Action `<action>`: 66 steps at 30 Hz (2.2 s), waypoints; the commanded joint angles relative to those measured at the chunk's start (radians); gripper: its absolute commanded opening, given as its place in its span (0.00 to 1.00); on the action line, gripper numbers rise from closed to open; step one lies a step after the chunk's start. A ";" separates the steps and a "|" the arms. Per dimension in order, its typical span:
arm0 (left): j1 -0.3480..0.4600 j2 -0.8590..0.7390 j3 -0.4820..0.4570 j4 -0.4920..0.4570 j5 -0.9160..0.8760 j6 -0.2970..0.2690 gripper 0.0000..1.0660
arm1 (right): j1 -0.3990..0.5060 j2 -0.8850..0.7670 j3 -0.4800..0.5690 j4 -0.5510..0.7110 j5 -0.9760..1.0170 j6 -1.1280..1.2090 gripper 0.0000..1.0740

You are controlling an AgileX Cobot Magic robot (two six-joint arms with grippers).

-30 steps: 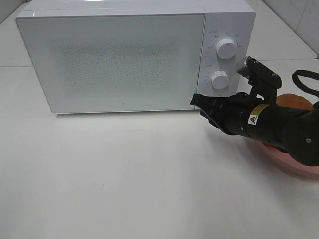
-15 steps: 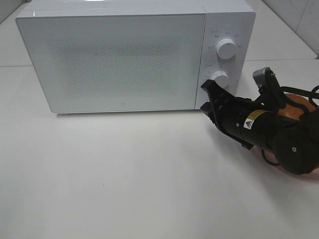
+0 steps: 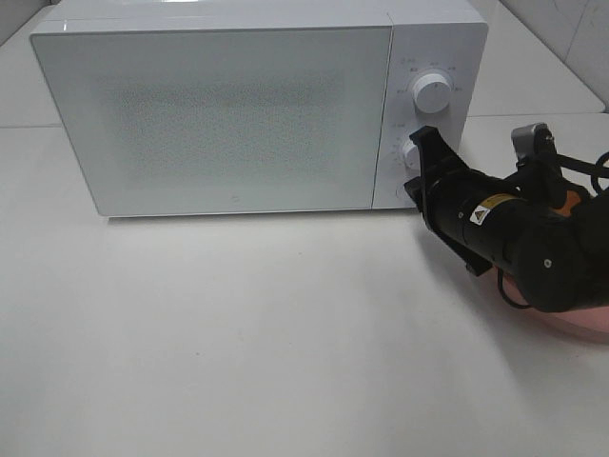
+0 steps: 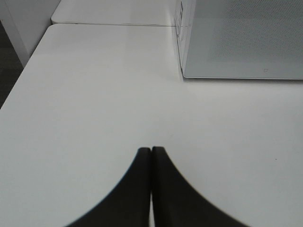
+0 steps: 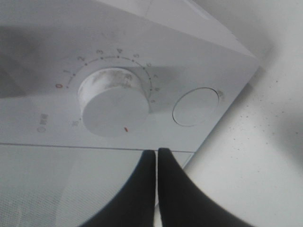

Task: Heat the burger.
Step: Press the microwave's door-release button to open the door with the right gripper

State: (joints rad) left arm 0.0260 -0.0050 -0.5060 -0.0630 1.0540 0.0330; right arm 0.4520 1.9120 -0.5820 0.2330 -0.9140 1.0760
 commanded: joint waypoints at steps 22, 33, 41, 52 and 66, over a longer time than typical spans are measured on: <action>0.001 -0.020 0.002 -0.005 -0.013 0.000 0.00 | 0.004 0.083 -0.052 0.079 -0.026 0.085 0.00; 0.001 -0.020 0.002 -0.005 -0.013 0.000 0.00 | 0.003 0.137 -0.111 0.076 -0.024 0.083 0.01; 0.001 -0.020 0.002 -0.005 -0.013 0.000 0.00 | 0.000 0.174 -0.137 0.105 -0.017 0.074 0.01; 0.001 -0.020 0.002 -0.005 -0.013 0.000 0.00 | 0.000 0.174 -0.173 0.173 0.010 -0.020 0.01; 0.001 -0.020 0.002 -0.005 -0.013 0.000 0.00 | 0.000 0.174 -0.221 0.183 0.019 -0.036 0.01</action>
State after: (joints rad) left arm 0.0260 -0.0050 -0.5060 -0.0630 1.0540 0.0330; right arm 0.4520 2.0910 -0.7790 0.4200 -0.8510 1.0630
